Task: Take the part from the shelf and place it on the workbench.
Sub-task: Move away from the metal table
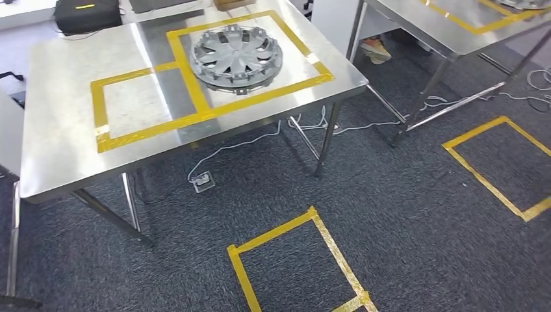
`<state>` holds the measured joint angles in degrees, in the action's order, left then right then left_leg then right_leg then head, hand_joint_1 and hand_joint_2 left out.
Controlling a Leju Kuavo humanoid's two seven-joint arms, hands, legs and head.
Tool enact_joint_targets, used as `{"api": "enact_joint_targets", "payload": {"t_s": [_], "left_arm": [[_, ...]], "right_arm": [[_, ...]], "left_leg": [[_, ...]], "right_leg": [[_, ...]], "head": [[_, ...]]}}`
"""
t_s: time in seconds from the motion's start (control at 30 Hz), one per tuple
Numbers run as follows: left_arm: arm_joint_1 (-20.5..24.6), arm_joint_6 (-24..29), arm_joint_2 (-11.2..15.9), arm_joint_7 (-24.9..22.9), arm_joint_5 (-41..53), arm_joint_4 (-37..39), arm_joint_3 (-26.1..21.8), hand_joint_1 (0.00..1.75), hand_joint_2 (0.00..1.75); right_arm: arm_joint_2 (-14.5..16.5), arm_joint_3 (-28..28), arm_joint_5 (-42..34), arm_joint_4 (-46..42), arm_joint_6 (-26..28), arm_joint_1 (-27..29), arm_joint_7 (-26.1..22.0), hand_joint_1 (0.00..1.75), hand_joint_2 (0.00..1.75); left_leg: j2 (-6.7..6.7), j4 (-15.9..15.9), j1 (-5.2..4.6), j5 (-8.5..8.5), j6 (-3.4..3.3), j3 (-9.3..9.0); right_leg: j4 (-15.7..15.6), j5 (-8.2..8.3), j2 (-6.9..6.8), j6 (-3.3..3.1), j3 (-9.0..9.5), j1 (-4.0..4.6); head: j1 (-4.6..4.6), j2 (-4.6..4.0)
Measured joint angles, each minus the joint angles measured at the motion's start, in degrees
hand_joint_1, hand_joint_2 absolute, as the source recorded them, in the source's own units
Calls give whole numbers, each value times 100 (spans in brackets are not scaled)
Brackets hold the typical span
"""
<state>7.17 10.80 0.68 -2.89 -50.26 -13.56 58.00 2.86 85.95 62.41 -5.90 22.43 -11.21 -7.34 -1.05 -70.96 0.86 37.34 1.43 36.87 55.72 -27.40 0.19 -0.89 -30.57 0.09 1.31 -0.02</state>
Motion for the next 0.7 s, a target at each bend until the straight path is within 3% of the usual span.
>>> {"api": "enact_joint_targets", "payload": {"t_s": [0.03, 0.07, 0.13, 0.2, 0.27, 0.33, 0.4, 0.47, 0.53, 0.57, 0.63, 0.7], "left_arm": [[-7, 0, 3, -1, -2, 1, 1, 0, 0], [-14, 0, 5, -2, -4, 1, 2, 0, 0], [-18, 0, 8, -2, -11, 1, 3, 0, 0], [-16, 0, 10, 0, -17, 1, 3, 0, 0], [-25, 0, 13, 2, -25, 1, 3, 0, 0], [-33, 2, 13, 6, -33, 2, 3, 0, 0], [-29, 6, 15, 18, -38, 1, 3, 0, 0], [-31, 7, 18, 28, -43, 2, 3, 0, 0], [-35, 7, 25, 32, -52, 4, 3, 0, 0], [-35, 8, 29, 33, -56, 4, 3, 0, 0], [-30, 9, 31, 34, -58, 4, 3, 0, 0], [-23, 9, 23, 37, -58, 2, 3, 0, 0]], "right_arm": [[7, 1, 1, 1, 1, 7, 0, 0, 0], [13, 1, 2, 2, 3, 15, 0, 0, 0], [16, 2, 9, 2, 5, 26, 1, 0, 0], [15, 2, 25, 1, 9, 16, 3, 0, 0], [14, 1, 44, -1, 15, -2, 4, 0, 0], [22, -1, 54, 4, 19, 2, 4, 0, 0], [30, 1, 54, 10, 19, 15, 2, 0, 0], [26, 1, 57, 10, 13, -4, -7, 0, 0], [29, 0, 63, 13, 5, -12, -15, 0, 0], [34, 1, 66, 15, 4, 2, -17, 0, 0], [39, 3, 68, 21, 4, 37, -19, 0, 0], [31, 4, 69, 25, 4, 34, -25, 0, 0]], "left_leg": [[14, -202, 3, 26, 5, 118], [28, -217, 7, -61, 11, 148], [-40, 275, 35, -477, 31, -59], [-354, 836, 86, -711, 37, -320], [-505, 1012, 95, -684, 2, -399], [-339, 1030, 74, -686, -65, -411], [-152, 1061, 74, -693, -125, -440], [58, 1081, 59, -681, -168, -461], [271, 1081, 34, -652, -189, -469], [364, 1081, 23, -635, -191, -479], [508, 1083, 6, -600, -185, -518], [625, 1095, -12, -564, -160, -569]], "right_leg": [[17, -6, 78, -1, -6, 4], [42, -18, 159, 1, -10, 3], [126, -65, 327, 35, -20, -17], [250, -138, 480, 107, -70, -31], [320, -166, 628, 182, -146, -55], [320, -150, 755, 238, -198, -90], [521, -264, 548, 287, -310, -81], [1130, -577, 169, 329, -622, -62], [1754, -798, 17, 347, -962, -64], [1848, -770, -9, 340, -1020, -63], [1417, -442, -66, 281, -814, -47], [696, -149, -293, 168, -453, 19]], "head": [[-31, 0], [-54, 0], [-93, 0], [-134, 0], [-133, 0], [-113, 0], [-64, 0], [41, 0], [113, 0], [132, 0], [165, 0], [183, 0]]}}
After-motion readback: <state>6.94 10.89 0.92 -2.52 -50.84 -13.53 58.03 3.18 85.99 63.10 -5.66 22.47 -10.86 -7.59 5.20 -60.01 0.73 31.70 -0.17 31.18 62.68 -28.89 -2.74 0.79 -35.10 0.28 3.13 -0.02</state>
